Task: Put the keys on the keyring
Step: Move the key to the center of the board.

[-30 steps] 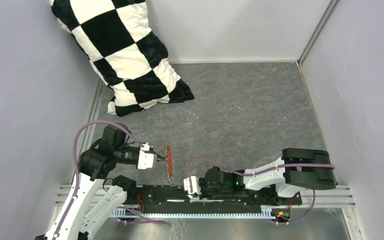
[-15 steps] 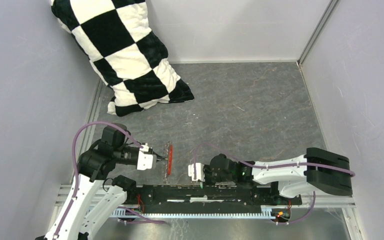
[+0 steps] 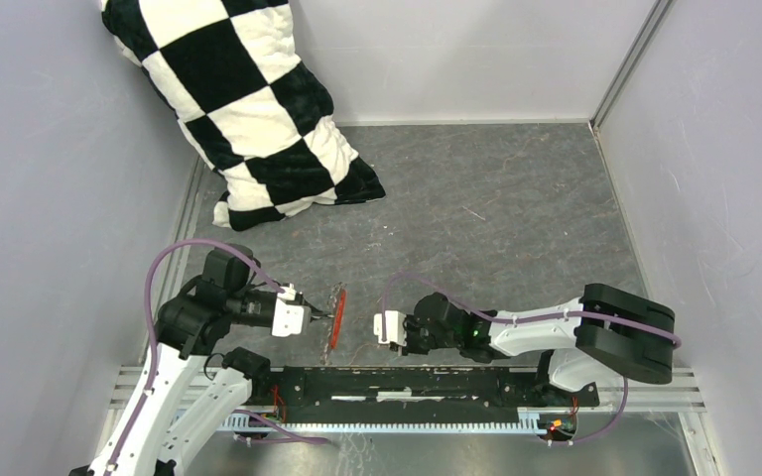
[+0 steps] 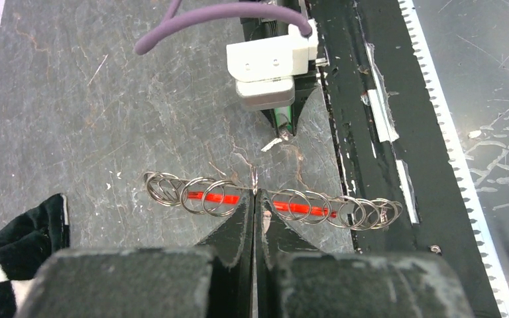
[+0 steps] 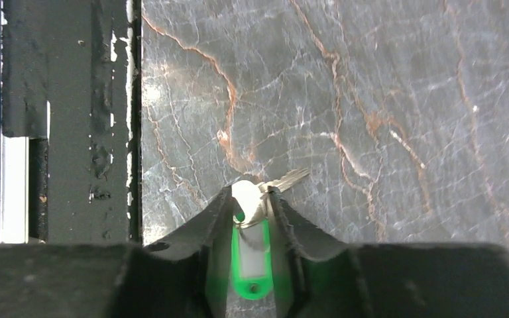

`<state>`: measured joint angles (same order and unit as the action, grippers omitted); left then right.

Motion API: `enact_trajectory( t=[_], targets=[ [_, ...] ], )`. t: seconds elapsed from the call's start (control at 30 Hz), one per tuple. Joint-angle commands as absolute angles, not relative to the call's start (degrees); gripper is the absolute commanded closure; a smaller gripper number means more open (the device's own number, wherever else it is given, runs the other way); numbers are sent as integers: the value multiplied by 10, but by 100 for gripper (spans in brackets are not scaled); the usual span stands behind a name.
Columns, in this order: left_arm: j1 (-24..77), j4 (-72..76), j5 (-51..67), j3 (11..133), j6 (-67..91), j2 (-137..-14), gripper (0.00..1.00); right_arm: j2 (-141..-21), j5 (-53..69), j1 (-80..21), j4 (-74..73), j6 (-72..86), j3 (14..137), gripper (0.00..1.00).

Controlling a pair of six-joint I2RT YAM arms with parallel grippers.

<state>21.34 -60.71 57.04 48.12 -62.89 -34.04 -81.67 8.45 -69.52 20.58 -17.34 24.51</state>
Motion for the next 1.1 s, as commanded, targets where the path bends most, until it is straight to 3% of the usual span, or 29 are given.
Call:
enact_trajectory(
  t=[0.0,0.17,0.47,0.73,1.07],
  targets=[
    [211,-587,591,476,-638,-345,98,-797,113,-687,245,-191,246,64],
    [211,-583,598,470,-639,-346,98,-731,151,-648,237,-182,220,54],
    [210,-582,629,462,-643,-354,98,-741,313,-582,175,-217,232,54],
    [211,-586,645,467,-645,-363,98,-714,276,-582,146,-295,216,52],
    [211,-586,648,472,-644,-364,98,-771,252,-582,68,-391,277,50]
  ],
)
